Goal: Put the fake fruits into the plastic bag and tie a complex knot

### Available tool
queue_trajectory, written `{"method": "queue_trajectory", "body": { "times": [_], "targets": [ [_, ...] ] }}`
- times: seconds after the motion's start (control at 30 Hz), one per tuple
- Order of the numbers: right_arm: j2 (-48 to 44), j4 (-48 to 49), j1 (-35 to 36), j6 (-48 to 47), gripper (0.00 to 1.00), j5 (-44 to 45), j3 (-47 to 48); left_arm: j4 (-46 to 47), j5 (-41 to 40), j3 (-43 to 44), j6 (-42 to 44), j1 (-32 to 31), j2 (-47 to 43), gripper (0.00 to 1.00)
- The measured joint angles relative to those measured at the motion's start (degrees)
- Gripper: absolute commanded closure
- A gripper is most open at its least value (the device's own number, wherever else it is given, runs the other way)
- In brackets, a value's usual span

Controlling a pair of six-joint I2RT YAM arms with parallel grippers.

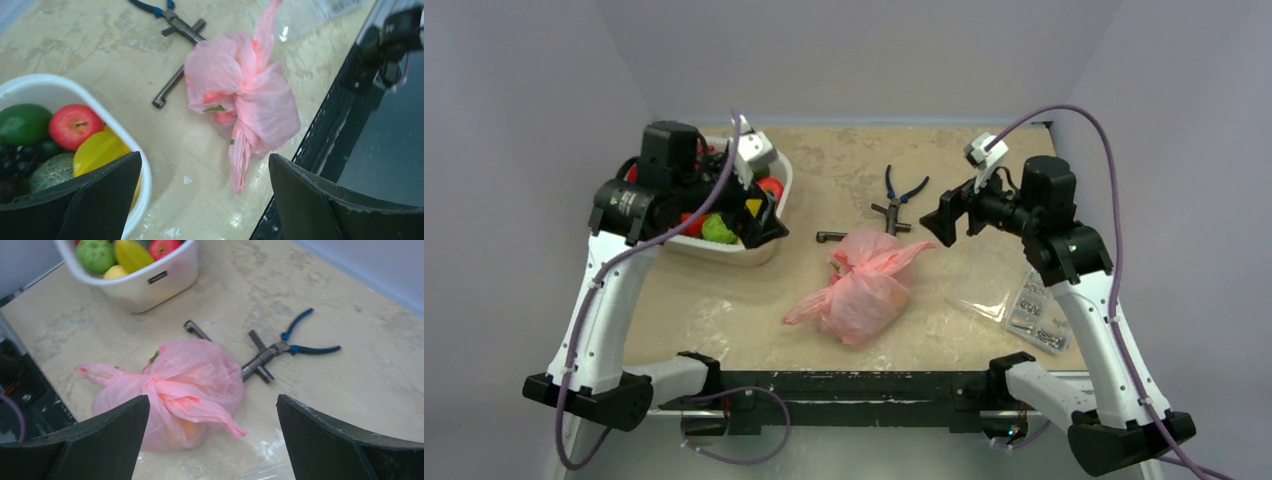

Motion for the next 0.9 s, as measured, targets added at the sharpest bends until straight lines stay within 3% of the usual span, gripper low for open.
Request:
{"method": "queue_trajectory", "body": {
  "times": [0.17, 0.4, 0.63, 0.9],
  "targets": [
    [3.8, -2.4, -13.6, 0.2, 0.01, 0.4, 4.4, -5.2, 5.1, 12.0, -5.6, 15.0, 6.9, 0.0],
    [8.1, -3.6, -22.9, -0.4, 0.01, 4.6, 0.5, -8.8, 5.8, 6.4, -9.6, 36.2, 8.4, 0.0],
    [5.8, -3.2, -23.3, 0.3, 0.01, 6.7, -11.4, -10.6, 0.6, -5.0, -6.6, 39.3, 1.8, 0.0],
    [1.8, -3.3, -23.4, 0.3, 0.01, 8.0, -13.8, -10.8, -1.8, -9.3, -6.4, 39.3, -1.4, 0.0]
  ]
}}
